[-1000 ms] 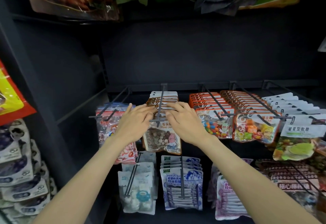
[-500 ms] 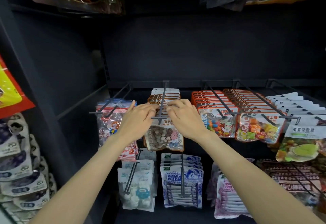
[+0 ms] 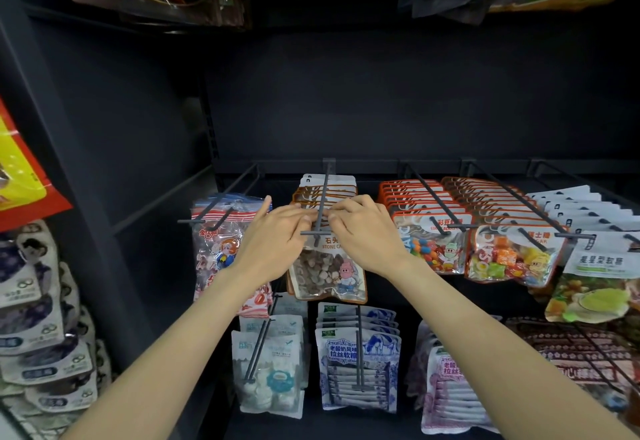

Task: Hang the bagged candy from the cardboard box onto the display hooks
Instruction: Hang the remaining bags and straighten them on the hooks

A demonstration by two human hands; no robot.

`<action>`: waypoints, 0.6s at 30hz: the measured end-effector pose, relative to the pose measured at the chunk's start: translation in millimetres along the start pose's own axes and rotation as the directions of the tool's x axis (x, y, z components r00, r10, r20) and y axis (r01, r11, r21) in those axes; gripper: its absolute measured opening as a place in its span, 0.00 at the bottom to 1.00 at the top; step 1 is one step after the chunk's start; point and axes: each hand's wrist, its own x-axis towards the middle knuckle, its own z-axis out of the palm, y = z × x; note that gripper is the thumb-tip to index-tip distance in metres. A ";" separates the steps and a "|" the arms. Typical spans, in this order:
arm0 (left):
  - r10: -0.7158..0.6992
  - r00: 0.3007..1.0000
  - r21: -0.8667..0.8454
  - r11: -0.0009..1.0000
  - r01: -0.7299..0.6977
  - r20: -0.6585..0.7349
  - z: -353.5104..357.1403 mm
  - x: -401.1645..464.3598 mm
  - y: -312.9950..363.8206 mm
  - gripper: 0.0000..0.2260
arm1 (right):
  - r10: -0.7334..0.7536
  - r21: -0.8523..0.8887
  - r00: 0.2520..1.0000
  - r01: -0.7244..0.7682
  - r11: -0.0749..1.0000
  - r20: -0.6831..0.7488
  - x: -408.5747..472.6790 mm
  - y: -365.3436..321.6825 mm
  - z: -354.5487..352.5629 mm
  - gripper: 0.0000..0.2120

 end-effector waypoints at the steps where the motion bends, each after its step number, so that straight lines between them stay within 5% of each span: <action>1: -0.001 1.000 0.007 1.000 0.001 0.006 -0.5 0.2 0.3 0.19 | -0.003 -0.006 1.000 0.003 1.000 0.007 0.2 -0.5 -0.8 0.21; 9: -0.033 0.998 -0.034 0.999 0.031 -0.052 -4.7 8.3 -1.6 0.25 | -0.005 0.028 0.999 0.004 1.000 0.051 -0.9 2.7 -7.6 0.20; 12: -0.038 0.999 -0.112 0.993 0.034 -0.036 -7.6 18.5 2.7 0.20 | -0.003 0.001 0.997 0.003 1.000 0.082 2.0 0.6 -8.4 0.21; 18: 0.038 0.974 0.021 0.999 -0.043 0.223 -1.5 25.6 -6.0 0.19 | 0.041 0.090 0.999 -0.044 0.995 0.029 5.3 6.1 -13.2 0.20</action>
